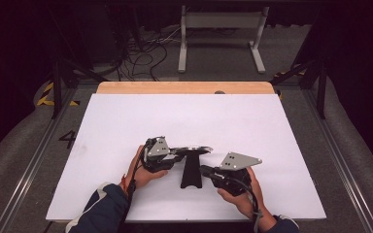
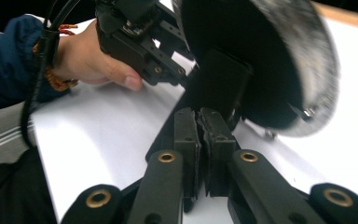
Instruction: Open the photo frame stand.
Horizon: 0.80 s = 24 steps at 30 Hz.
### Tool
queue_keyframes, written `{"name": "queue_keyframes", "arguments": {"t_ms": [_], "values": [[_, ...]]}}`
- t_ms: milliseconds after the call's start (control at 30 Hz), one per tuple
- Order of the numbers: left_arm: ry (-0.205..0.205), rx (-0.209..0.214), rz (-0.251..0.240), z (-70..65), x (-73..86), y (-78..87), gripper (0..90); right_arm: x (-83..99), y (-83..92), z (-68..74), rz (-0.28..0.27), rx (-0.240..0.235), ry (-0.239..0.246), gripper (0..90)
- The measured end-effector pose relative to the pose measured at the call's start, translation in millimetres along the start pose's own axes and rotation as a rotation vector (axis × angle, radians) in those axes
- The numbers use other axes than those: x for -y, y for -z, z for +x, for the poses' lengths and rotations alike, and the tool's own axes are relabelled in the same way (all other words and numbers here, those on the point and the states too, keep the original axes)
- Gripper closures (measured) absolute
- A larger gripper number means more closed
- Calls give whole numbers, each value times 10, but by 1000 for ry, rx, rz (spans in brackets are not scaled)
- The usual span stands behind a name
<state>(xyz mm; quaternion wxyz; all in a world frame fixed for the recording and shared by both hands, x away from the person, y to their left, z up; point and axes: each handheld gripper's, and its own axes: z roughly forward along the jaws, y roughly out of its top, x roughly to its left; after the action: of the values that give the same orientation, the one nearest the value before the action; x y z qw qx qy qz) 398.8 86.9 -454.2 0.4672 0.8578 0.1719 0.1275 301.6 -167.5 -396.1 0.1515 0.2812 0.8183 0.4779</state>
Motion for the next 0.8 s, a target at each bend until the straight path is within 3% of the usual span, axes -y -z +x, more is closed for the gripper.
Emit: {"name": "queue_keyframes", "arguments": {"t_ms": [67, 133, 267, 400, 633, 800], "values": [[-3, -9, 5, -10, -5, -4, 695, 8, -63, 75, -21, 3, 6, 885], [0, -11, 4, -12, -5, -11, 695, 28, -163, 149, -58, -15, -19, 895], [-6, -28, 9, -30, -11, -21, 697, 54, -396, 304, -52, 15, -30, 900], [-27, -81, 25, -96, -38, -32, 703, 122, -636, 426, -31, 43, -46, 900], [-63, -116, 40, -150, -56, -48, 751, 214, -781, 472, 27, 140, -32, 900], [-79, -147, 50, -172, -61, -54, 758, 271, -800, 424, 62, 163, -54, 900]]}}
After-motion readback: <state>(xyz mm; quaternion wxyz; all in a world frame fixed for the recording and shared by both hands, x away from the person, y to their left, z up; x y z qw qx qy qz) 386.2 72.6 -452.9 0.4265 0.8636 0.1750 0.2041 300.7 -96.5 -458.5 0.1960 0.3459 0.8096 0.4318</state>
